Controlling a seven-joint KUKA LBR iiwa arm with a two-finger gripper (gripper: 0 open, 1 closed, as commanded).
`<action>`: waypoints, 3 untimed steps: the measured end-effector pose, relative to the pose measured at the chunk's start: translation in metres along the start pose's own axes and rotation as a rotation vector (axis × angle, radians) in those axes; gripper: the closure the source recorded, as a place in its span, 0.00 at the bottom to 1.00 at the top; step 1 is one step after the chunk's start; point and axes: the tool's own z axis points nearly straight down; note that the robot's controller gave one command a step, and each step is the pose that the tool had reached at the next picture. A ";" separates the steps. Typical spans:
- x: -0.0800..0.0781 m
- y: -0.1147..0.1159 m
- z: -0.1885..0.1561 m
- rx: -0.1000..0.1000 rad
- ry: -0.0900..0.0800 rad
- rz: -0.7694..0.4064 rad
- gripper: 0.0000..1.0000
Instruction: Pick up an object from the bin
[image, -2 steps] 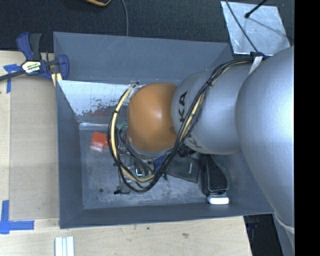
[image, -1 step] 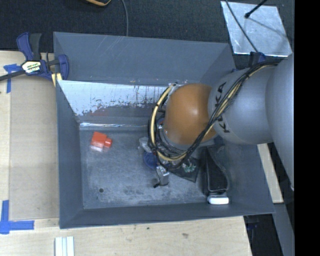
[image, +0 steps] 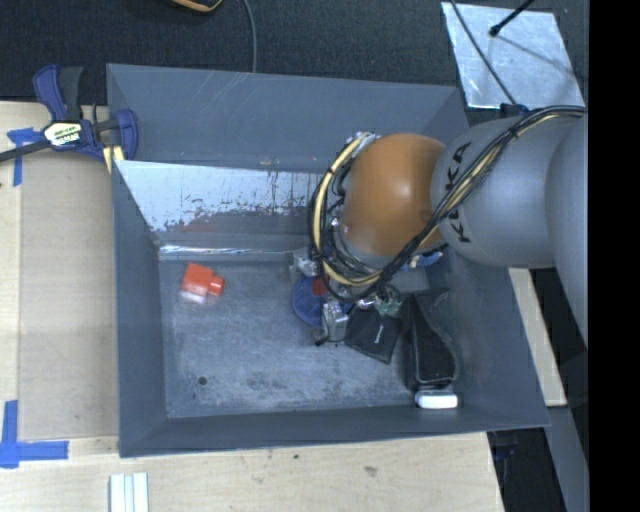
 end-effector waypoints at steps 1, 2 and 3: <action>-0.023 -0.014 0.003 0.000 0.000 0.198 0.00; -0.024 -0.014 0.001 0.000 -0.003 0.199 1.00; -0.032 0.004 -0.152 0.000 -0.007 0.230 1.00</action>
Offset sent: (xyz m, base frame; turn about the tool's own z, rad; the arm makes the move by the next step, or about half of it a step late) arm 0.0241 -0.0069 -0.0031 0.1975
